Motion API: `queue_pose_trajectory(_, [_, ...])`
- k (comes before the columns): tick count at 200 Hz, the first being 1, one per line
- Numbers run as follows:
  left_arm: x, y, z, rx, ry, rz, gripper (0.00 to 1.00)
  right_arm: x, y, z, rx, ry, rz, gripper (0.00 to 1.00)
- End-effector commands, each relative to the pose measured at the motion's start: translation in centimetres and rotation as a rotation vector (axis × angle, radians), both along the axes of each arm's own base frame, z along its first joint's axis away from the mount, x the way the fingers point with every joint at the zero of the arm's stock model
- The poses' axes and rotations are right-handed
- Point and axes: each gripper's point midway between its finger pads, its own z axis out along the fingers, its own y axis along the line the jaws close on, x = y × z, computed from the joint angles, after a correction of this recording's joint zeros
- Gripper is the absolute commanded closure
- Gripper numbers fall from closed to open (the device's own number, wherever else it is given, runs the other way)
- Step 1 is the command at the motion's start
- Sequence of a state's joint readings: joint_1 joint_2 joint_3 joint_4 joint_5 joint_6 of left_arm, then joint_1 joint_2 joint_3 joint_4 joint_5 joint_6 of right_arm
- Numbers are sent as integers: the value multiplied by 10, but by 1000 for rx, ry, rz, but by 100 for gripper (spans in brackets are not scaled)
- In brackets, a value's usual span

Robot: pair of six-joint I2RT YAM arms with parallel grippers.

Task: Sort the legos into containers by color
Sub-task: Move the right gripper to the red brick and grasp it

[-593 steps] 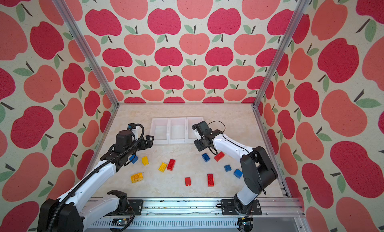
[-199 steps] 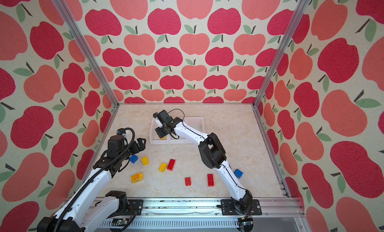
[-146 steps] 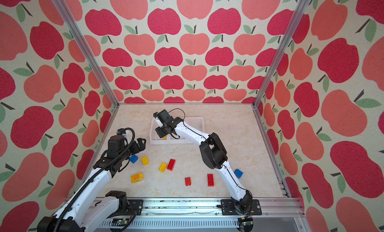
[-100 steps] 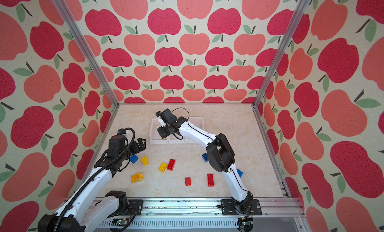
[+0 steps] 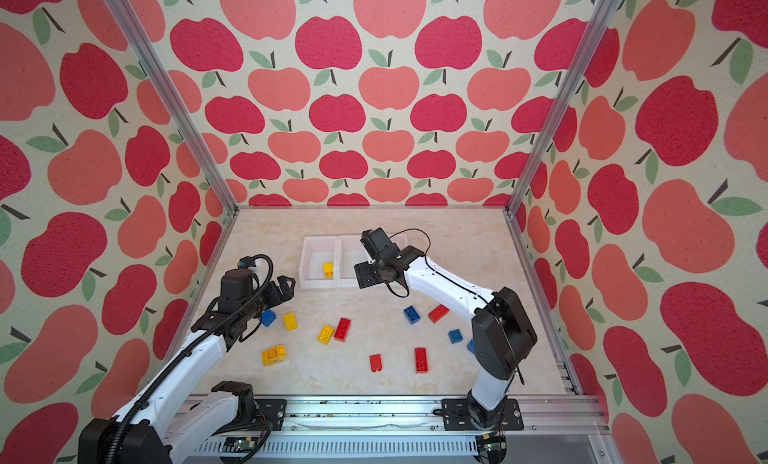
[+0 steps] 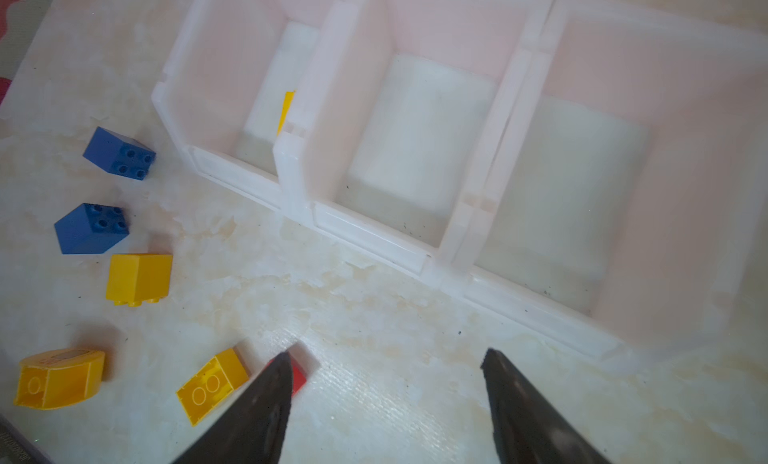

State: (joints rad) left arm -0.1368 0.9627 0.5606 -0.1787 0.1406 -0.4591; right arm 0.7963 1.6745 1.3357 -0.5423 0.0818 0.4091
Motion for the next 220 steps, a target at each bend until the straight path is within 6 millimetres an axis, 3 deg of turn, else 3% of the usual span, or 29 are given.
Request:
queue_pose_trajectory(1, [3,-5,0,-19,-5,-4,1,-11,-41,-7,-24,71,-165,24])
queue_pose_trajectory(45, [5,-6,-1,-16,-4,-11,1,-28,-116,-27,-93,171,-414,19])
queue_pose_trajectory(102, [5,-7,-3,-15,-3,-14,1,-43,-179,-50,-68,275,-679,16])
queue_pose_trajectory(147, [6,-8,-2,-17,-3,-16,1,-45,-197,-71,-57,338,-769,17])
queue_pose_trajectory(220, [5,-8,-2,-16,-1,-17,1,-40,-211,-101,-55,357,-892,27])
